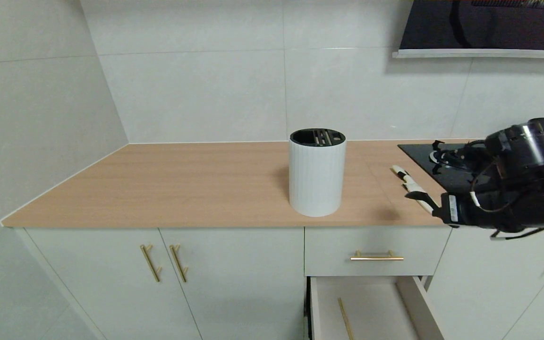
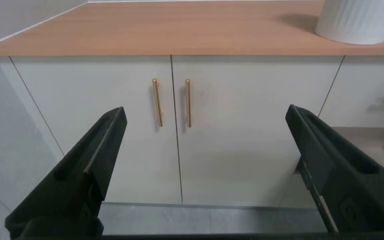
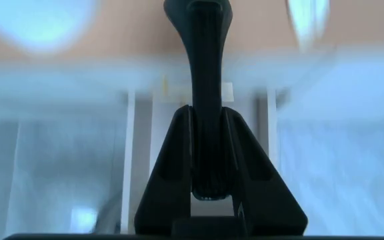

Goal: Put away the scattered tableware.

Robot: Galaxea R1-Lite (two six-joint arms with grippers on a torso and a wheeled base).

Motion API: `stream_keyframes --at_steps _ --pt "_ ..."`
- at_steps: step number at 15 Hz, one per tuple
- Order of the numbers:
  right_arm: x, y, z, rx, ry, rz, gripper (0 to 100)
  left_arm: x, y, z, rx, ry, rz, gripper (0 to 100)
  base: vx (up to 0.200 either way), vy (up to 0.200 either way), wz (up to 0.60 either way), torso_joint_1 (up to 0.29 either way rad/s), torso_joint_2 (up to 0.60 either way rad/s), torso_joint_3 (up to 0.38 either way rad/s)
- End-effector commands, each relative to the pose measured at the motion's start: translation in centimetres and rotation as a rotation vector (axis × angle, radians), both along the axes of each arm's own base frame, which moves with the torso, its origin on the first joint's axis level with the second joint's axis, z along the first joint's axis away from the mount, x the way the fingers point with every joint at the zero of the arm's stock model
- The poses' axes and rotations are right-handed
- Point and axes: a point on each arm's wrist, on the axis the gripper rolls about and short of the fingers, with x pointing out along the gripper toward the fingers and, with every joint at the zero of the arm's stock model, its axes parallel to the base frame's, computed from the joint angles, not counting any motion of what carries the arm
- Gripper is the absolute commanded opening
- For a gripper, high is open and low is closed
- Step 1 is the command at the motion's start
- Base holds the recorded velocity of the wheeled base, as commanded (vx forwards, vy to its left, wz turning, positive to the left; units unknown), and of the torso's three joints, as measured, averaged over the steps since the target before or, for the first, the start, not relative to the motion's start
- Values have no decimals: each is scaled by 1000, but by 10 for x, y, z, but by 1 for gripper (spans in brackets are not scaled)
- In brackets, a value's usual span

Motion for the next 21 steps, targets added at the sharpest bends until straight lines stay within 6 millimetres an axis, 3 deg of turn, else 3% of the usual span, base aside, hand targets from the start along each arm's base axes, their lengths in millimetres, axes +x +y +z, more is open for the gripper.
stream_keyframes --at_steps 1,3,9,14,21 --pt "-50 -3 -5 8 26 42 0 0 0 0 0 1 1 100 0 0 0 0 0 0" --pt "-52 -1 -20 -1 55 52 0 0 0 0 0 1 1 100 0 0 0 0 0 0" --pt "-43 2 -35 -14 82 55 0 0 0 0 0 0 1 100 0 0 0 0 0 0" --pt "-43 2 -36 -14 85 57 0 0 0 0 0 1 1 100 0 0 0 -11 25 15" --pt "-43 2 -36 -16 85 55 0 0 0 0 0 1 1 100 0 0 0 -191 447 253"
